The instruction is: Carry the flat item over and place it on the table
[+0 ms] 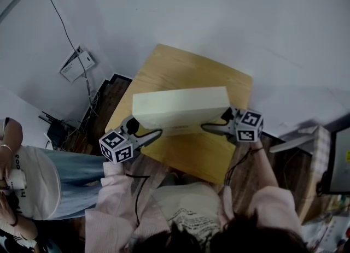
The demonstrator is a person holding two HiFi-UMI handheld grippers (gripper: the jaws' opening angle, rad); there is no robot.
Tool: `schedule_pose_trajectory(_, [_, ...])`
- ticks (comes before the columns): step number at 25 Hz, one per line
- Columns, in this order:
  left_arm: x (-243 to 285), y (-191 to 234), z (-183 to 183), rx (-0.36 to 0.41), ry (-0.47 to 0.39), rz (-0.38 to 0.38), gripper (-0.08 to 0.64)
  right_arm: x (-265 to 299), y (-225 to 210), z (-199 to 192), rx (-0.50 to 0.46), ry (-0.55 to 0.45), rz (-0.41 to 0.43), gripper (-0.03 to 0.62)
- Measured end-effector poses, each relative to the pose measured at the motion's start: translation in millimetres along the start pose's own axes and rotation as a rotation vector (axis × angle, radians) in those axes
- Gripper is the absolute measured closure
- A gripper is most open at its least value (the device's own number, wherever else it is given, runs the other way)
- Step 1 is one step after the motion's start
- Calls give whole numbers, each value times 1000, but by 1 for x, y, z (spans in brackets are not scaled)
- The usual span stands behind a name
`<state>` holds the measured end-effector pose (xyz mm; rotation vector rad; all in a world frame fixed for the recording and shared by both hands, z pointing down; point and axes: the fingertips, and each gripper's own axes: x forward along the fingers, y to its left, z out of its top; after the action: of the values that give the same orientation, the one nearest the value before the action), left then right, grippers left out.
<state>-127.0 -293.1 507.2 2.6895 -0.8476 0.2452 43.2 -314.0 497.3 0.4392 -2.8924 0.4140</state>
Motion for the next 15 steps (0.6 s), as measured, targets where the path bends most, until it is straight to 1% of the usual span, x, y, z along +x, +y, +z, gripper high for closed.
schedule_pose_trajectory(4, [-5,0,1,-22,-1,17,135,-4,2,-3,21,22,-8,195])
schedule_pose_trajectory(10, [-12,-4,4,-40,-6,37,135,-13,3,-4,42,29,-30,195])
schedule_pose_trajectory(15, [-25,-3,3,-68,-26,83,135,-24,5,-6,54,27,-56,197])
